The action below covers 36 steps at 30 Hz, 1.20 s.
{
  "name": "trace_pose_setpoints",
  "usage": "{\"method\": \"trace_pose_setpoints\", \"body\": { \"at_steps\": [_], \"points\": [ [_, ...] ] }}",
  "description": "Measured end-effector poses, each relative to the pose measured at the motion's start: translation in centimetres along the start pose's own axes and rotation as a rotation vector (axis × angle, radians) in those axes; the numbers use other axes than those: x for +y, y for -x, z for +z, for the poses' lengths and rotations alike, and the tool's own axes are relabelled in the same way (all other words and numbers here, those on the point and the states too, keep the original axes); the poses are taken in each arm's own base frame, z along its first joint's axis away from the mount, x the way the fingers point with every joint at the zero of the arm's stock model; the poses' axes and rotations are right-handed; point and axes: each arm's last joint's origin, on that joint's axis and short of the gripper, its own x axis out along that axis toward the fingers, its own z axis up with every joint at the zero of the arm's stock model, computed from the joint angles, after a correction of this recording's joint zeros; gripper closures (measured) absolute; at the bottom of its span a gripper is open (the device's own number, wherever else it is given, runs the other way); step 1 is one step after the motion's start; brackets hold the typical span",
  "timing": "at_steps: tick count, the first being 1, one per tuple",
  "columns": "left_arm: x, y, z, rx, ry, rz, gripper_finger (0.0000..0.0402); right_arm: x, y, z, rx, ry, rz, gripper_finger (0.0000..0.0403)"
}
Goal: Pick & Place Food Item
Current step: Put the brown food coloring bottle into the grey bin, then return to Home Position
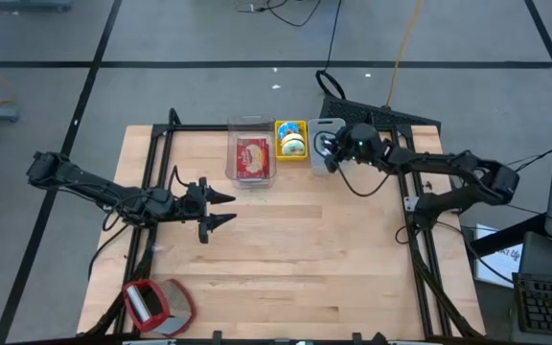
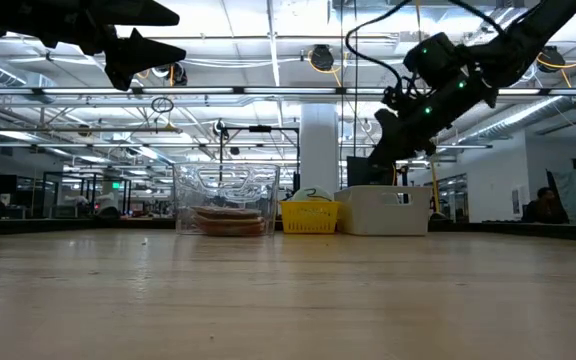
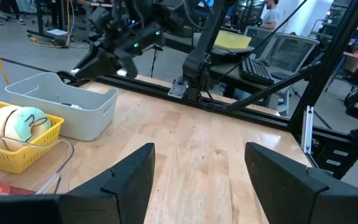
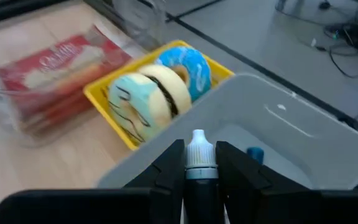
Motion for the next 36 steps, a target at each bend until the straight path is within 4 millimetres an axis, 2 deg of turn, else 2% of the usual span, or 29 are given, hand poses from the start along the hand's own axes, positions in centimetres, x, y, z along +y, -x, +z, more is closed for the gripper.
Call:
{"method": "trace_pose_setpoints", "body": {
  "at_steps": [5,16,21,28,36],
  "points": [
    [0.0,0.0,0.0,0.0,0.0,0.0,0.0149,-0.5,-1.3,-1.0,0.059,-0.006,-0.022,0.0336],
    [0.0,0.0,0.0,0.0,0.0,0.0,0.0149,-0.5,-3.2,-3.1,0.168,0.002,-0.025,0.0335],
    [0.0,0.0,0.0,0.0,0.0,0.0,0.0149,-0.5,-3.3,-3.3,0.175,0.002,-0.025,0.0338],
    [0.0,0.0,0.0,0.0,0.0,0.0,0.0149,-0.5,-3.3,-3.3,0.174,-0.001,-0.026,0.0312],
    [0.0,0.0,0.0,0.0,0.0,0.0,0.0149,-0.5,-3.3,-3.3,0.174,-0.001,-0.026,0.0309]
  ]
}}
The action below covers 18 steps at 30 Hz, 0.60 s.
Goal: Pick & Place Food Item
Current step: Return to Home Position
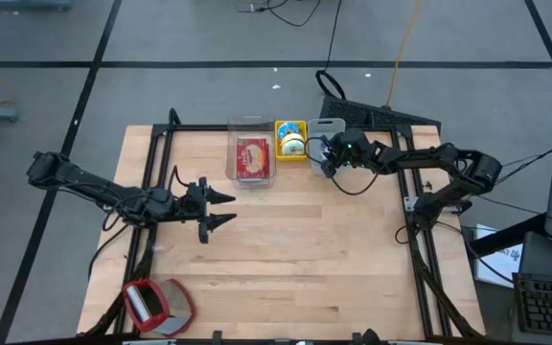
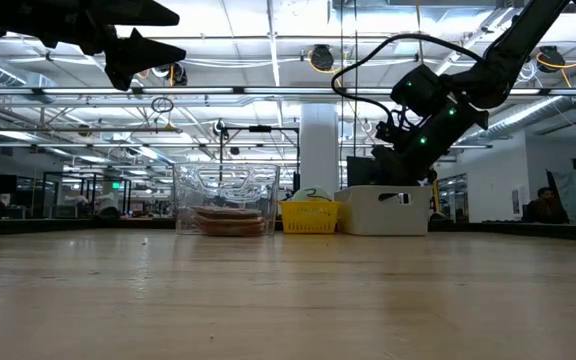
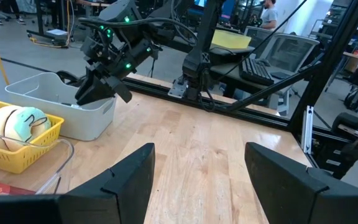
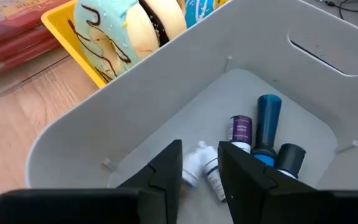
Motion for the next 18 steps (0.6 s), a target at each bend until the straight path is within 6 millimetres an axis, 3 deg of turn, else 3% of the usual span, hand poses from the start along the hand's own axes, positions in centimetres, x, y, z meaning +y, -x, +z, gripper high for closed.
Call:
{"method": "trace_pose_setpoints", "body": {
  "at_steps": [5,9,18],
  "points": [
    [0.0,0.0,0.0,0.0,0.0,0.0,0.0149,0.0,0.3,0.2,-0.013,-0.001,0.001,0.0299],
    [0.0,0.0,0.0,0.0,0.0,0.0,0.0149,0.0,1.9,1.5,-0.091,-0.007,0.006,0.0296],
    [0.0,0.0,0.0,0.0,0.0,0.0,0.0149,-0.5,9.5,3.3,-0.219,-0.13,0.027,0.0302]
  ]
}}
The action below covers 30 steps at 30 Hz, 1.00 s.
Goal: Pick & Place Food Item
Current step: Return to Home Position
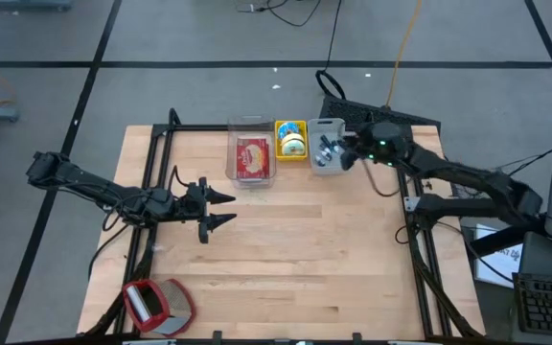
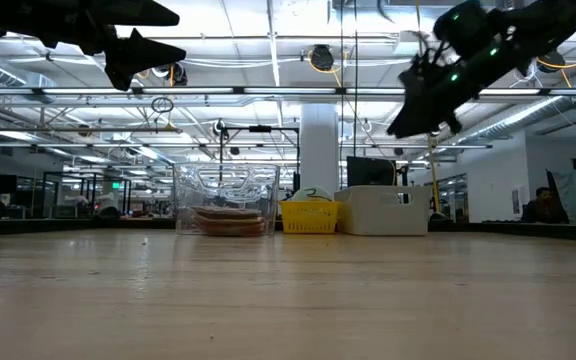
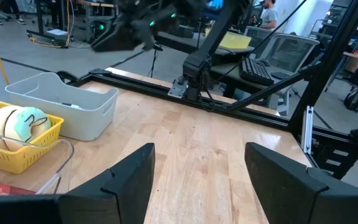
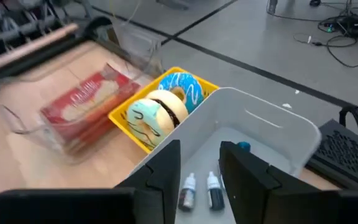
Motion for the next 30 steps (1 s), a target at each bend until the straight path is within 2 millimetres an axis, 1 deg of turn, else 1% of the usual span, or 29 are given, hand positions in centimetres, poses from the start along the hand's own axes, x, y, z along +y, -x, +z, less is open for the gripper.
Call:
{"method": "trace_pose_setpoints", "body": {
  "at_steps": [3,6,9,11,13,17,20,23,25,27,30],
  "points": [
    [0.0,0.0,0.0,0.0,0.0,0.0,0.0149,-0.1,2.5,0.3,-0.006,-0.041,0.001,0.03],
    [0.0,0.0,0.0,0.0,0.0,0.0,0.0149,-0.4,4.8,-0.1,0.022,-0.045,-0.004,0.0301],
    [0.0,0.0,0.0,0.0,0.0,0.0,0.0149,-0.5,6.5,-0.7,0.068,-0.048,-0.002,0.0302],
    [0.0,0.0,0.0,0.0,0.0,0.0,0.0149,-0.3,7.3,-1.3,0.08,-0.053,0.058,0.0301],
    [0.0,0.0,0.0,0.0,0.0,0.0,0.0149,0.2,7.6,-2.3,0.085,-0.051,0.165,0.03],
    [0.0,0.0,0.0,0.0,0.0,0.0,0.0149,1.4,7.6,-4.6,0.059,-0.068,0.387,0.0302],
    [0.0,0.0,0.0,0.0,0.0,0.0,0.0149,2.4,7.5,-6.1,0.029,-0.1,0.489,0.0304],
    [0.0,0.0,0.0,0.0,0.0,0.0,0.0149,3.6,7.5,-7.3,0.036,-0.091,0.587,0.0303],
    [0.0,0.0,0.0,0.0,0.0,0.0,0.0149,4.4,7.8,-7.7,0.047,-0.07,0.628,0.0301],
    [0.0,0.0,0.0,0.0,0.0,0.0,0.0149,5.2,8.2,-8.1,0.042,-0.035,0.63,0.0301],
    [0.0,0.0,0.0,0.0,0.0,0.0,0.0149,5.9,9.1,-8.4,-0.002,0.051,0.633,0.0301]
  ]
}}
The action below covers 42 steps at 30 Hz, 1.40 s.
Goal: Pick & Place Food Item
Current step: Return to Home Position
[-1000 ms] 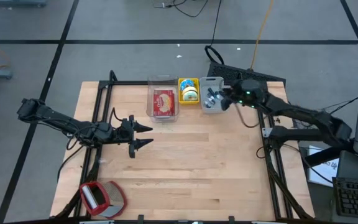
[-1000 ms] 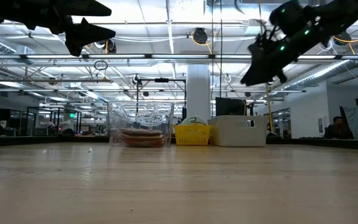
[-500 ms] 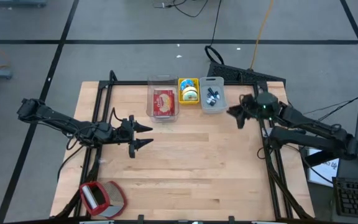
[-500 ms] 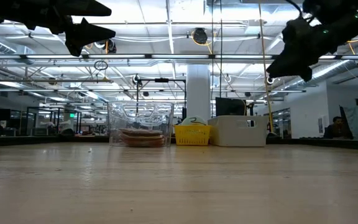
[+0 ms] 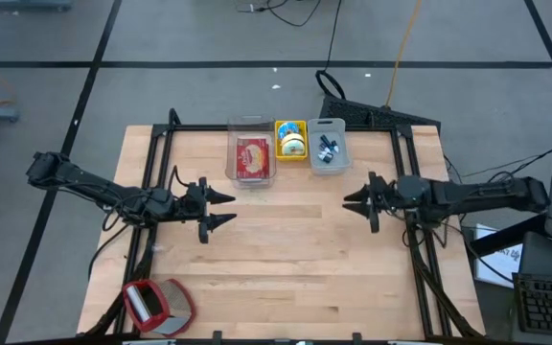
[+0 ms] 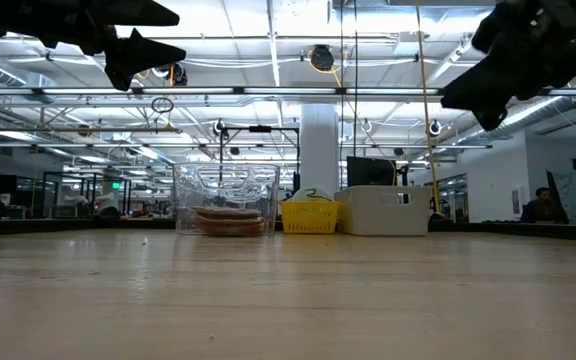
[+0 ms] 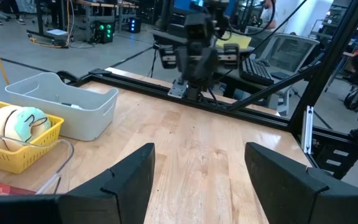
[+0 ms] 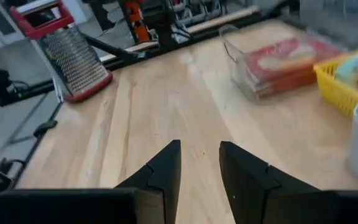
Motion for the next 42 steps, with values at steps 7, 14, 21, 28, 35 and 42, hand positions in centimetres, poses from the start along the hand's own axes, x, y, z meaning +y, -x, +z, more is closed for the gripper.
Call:
{"method": "trace_pose_setpoints", "body": {
  "at_steps": [7,14,21,28,35,42],
  "points": [
    [0.0,0.0,0.0,0.0,0.0,0.0,0.0149,1.2,2.0,-0.2,-0.08,0.176,-0.053,0.03],
    [0.0,0.0,0.0,0.0,0.0,0.0,0.0149,1.5,3.4,-0.4,-0.097,0.265,-0.022,0.0301],
    [-0.2,0.0,0.8,-0.081,0.088,-0.025,0.0149,1.0,3.8,-1.9,-0.161,0.288,0.014,0.03],
    [-0.4,0.1,1.6,-0.156,0.126,-0.048,0.0149,0.4,4.2,-3.2,-0.218,0.255,0.032,0.0301],
    [-0.4,0.2,1.7,-0.166,0.149,-0.053,0.0149,-0.2,3.8,-4.7,-0.223,0.225,0.037,0.03],
    [-0.3,0.1,1.4,-0.137,0.073,-0.035,0.0149,-0.3,3.1,-5.6,-0.285,0.214,0.055,0.03]
  ]
}}
